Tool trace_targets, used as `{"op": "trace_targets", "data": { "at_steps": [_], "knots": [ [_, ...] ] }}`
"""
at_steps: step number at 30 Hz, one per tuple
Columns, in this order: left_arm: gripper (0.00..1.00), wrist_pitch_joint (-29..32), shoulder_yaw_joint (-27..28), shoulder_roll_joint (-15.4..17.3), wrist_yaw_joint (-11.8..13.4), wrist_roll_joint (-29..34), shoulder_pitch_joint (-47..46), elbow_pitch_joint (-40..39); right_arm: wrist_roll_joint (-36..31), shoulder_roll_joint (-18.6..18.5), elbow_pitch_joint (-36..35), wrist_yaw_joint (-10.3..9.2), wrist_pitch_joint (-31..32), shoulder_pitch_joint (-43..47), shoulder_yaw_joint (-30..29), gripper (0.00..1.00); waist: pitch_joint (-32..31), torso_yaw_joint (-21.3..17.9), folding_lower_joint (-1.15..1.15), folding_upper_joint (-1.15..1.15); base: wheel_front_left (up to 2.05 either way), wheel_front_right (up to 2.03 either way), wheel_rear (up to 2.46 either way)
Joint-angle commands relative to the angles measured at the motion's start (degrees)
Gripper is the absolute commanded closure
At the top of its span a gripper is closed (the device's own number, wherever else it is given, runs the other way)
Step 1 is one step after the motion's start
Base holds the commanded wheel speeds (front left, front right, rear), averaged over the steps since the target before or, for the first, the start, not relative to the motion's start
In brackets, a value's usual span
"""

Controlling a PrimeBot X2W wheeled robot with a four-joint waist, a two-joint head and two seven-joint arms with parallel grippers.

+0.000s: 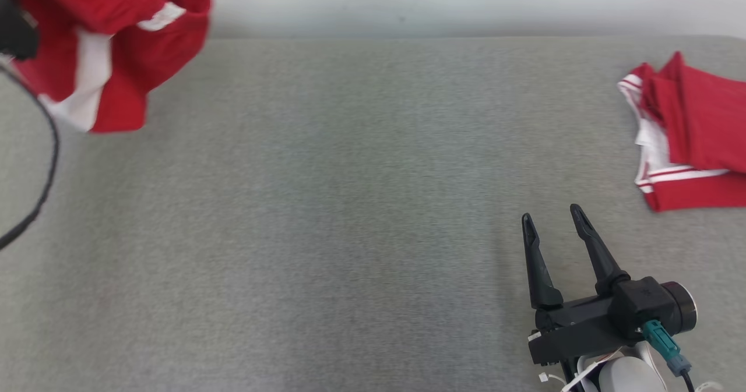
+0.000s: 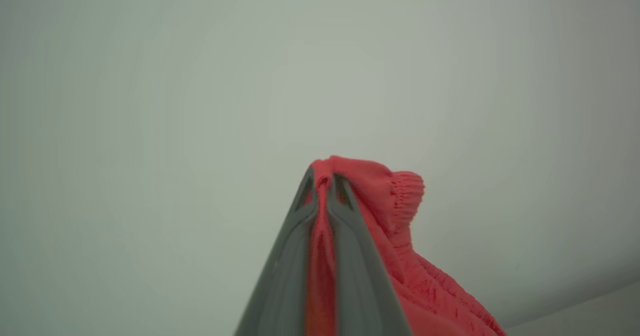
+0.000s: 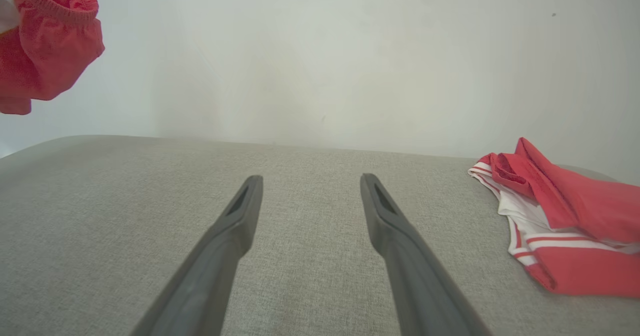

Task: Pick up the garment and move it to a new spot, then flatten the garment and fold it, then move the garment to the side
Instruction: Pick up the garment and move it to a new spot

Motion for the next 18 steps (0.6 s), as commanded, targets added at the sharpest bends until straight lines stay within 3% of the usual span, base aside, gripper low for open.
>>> {"op": "trace_targets", "data": {
  "at_steps": [1,8,18],
  "knots": [
    [1.00,0.8,-0.3,-0.5,0.4,-0.3,-0.3,-2.7,0.5,0.3,0.1,-0.12,0.0,0.6,0.1,0.00,-1.2,-2.3,0.01,0.00,0.00,0.00,0.00],
    [1.00,5.6,-1.8,-3.6,1.9,-2.3,1.8,-16.1,1.1,0.7,0.1,-0.12,0.0,1.0,0.0,0.00,-1.3,-7.6,0.01,0.00,0.00,0.00,0.00],
    [1.00,10.9,-7.9,-8.8,3.7,-2.4,6.8,-28.9,2.5,0.8,0.3,-0.12,0.0,1.1,0.0,0.00,-0.5,-13.0,0.01,0.00,0.00,0.00,0.00]
  ]
}}
